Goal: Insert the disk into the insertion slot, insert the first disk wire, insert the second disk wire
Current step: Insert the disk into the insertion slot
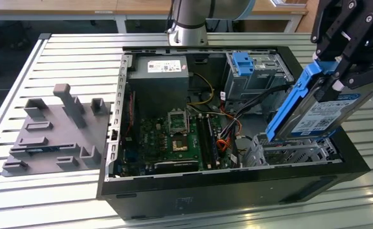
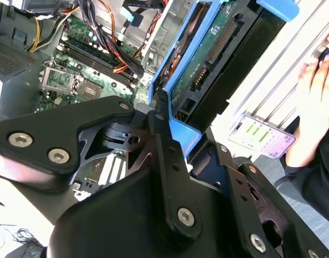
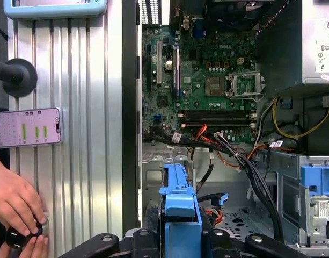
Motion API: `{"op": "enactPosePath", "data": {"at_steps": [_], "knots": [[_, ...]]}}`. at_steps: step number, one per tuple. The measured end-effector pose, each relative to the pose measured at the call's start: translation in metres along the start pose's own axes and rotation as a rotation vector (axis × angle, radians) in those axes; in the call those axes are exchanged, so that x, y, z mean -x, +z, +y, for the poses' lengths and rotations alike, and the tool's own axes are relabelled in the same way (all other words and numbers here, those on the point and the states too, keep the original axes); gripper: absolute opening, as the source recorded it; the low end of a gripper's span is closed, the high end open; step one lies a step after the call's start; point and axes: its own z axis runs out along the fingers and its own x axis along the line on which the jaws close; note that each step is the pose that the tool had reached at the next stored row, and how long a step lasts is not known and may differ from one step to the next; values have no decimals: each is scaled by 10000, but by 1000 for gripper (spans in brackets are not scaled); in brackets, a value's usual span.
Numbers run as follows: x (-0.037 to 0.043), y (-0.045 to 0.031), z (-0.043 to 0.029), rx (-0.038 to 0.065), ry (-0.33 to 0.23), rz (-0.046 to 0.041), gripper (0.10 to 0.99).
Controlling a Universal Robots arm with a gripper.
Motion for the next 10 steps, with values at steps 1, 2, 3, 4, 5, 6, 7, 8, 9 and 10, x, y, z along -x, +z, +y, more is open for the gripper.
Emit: {"op": "enactPosePath", "data": {"at_steps": [1,2,3,4,5,6,7,8,9,10], "knots": [[2,6,1,0,15,1,365],[5,12,1,0,42,1,365],[7,19,2,0,71,0,365],[8,27,3,0,95,-3,365],[9,35,3,0,112,-6,365],[9,43,3,0,114,-9,365],[10,54,3,1,114,-14,365],[11,64,3,1,115,-16,365],[11,76,3,1,115,-19,365],[13,86,3,1,112,-22,365]]}}
